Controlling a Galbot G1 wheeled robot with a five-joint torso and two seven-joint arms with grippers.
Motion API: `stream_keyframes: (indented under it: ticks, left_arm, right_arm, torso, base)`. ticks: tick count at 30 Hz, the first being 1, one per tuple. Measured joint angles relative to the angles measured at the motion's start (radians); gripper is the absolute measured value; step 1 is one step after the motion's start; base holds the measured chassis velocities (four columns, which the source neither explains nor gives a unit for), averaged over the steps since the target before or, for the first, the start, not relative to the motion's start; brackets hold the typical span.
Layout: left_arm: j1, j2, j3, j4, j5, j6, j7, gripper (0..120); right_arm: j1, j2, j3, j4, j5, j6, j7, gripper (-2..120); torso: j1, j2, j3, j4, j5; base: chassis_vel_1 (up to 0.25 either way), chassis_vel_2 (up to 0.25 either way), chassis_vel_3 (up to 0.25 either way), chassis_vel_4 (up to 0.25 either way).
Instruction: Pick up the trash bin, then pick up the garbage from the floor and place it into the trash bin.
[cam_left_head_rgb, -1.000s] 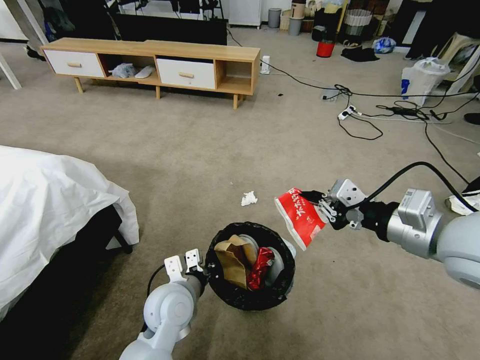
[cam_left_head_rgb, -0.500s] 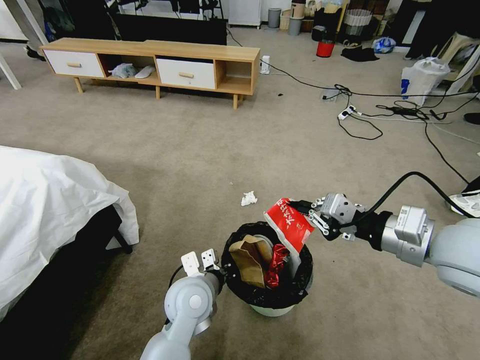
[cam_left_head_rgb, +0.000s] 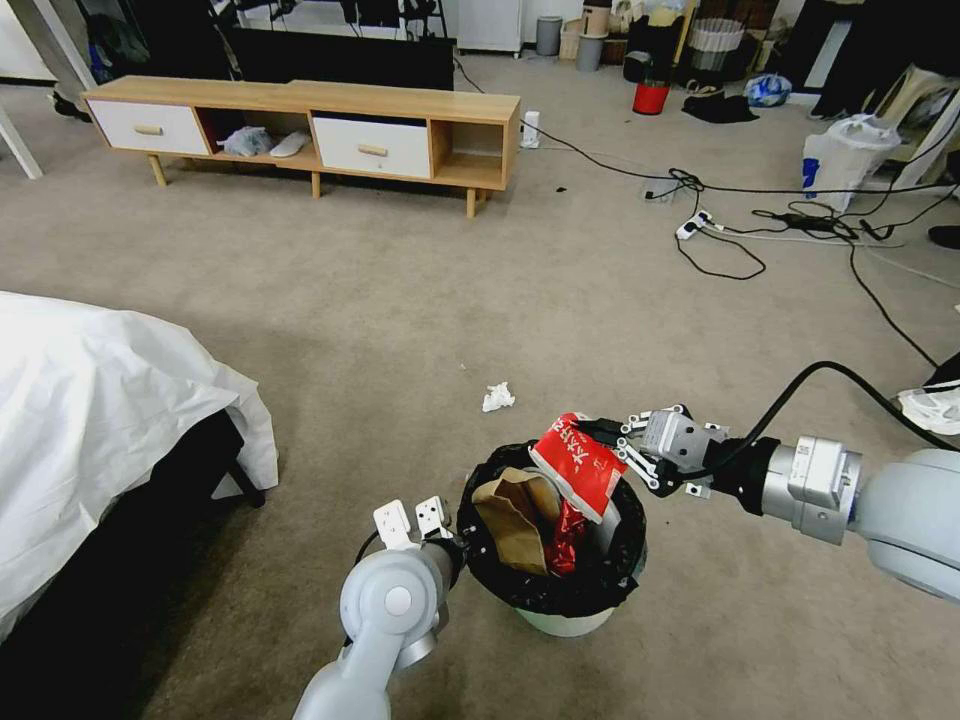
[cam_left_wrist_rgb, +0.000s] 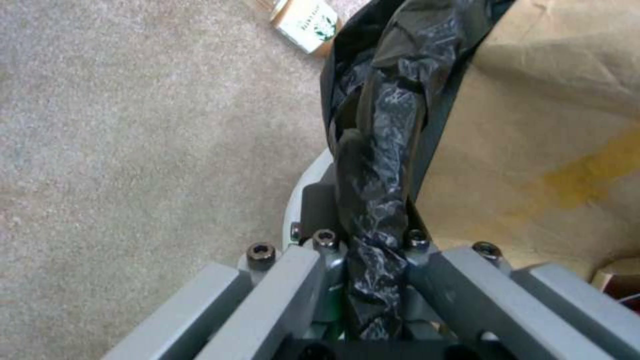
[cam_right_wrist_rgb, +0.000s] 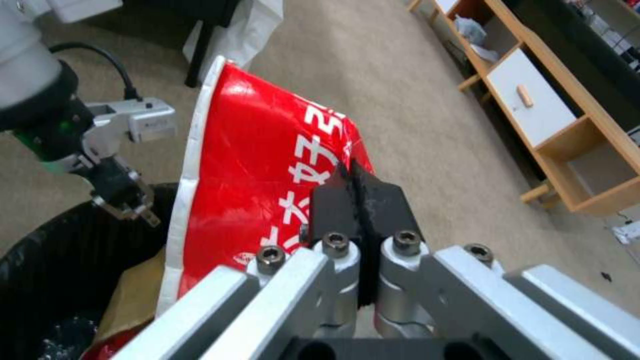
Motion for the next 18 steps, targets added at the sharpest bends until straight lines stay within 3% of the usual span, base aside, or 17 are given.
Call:
stream_keyframes:
  ticks: [18]
  left_arm:
    - [0.020, 0.005, 0.024, -0.034, -0.046, -0.001, -0.009, 1]
  right_arm:
    - [-0.067, -0.016, 0.003, -0.026, -0.055, 0.035, -0.010, 0]
  torso:
    - [0.000, 0.000, 0.000, 0.0001, -0.0001]
  base:
    - [0.000, 0.000, 0.000, 0.000]
